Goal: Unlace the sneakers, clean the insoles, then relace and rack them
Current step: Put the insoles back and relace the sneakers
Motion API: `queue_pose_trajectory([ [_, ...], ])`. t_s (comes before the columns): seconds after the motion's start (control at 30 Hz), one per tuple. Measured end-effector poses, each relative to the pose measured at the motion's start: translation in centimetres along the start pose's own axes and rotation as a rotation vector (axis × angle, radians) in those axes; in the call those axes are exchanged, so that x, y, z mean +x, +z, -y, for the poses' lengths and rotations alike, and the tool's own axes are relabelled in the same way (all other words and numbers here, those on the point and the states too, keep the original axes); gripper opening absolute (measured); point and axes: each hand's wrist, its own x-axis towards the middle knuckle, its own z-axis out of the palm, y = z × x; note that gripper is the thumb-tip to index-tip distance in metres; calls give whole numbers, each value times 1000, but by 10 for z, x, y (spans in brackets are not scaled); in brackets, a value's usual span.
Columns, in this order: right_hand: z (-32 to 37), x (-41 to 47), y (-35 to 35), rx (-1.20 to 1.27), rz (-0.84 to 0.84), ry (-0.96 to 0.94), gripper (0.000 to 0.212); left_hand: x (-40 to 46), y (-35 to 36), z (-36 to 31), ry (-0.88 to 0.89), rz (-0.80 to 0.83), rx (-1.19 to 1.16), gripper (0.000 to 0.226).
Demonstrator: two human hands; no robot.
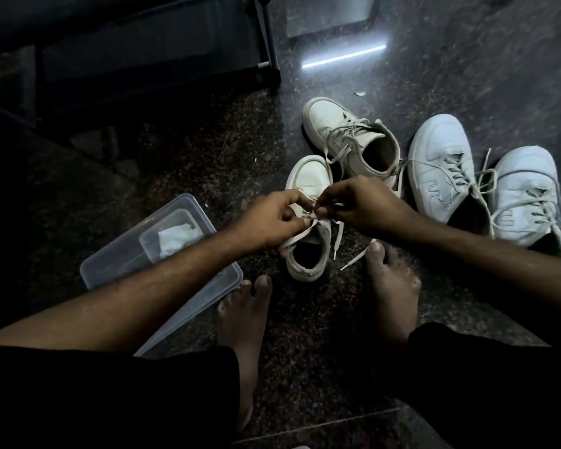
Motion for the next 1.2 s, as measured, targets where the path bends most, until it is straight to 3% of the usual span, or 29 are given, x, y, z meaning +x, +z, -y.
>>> queue_pose_trajectory([
  [0.1,4,0,1,-18,-46,17,12,1,3,2,93,-58,183,19],
  [0.23,5,0,5,-33,21,-41,24,0,3,-2,115,-119,252,17],
  [0.3,3,-1,8,4,-1,-11,26,0,4,-2,107,-121,244,13],
  [0.43,3,1,5,65,-56,17,8,-4,5,-5,139,-129,208,10],
  [0.63,2,5,5,-7,19,-44,17,-8,6,-8,60,-167,40,19],
  [0.97,-8,0,11,472,55,154,16,-6,9,-6,23,-91,-38,9],
  [1.07,-8,2,6,339,95,98,22,-3,6,0,-13,-82,-137,7],
  [1.2,-13,5,-6,58,175,103,45,-6,3,6,-87,-127,-311,13],
])
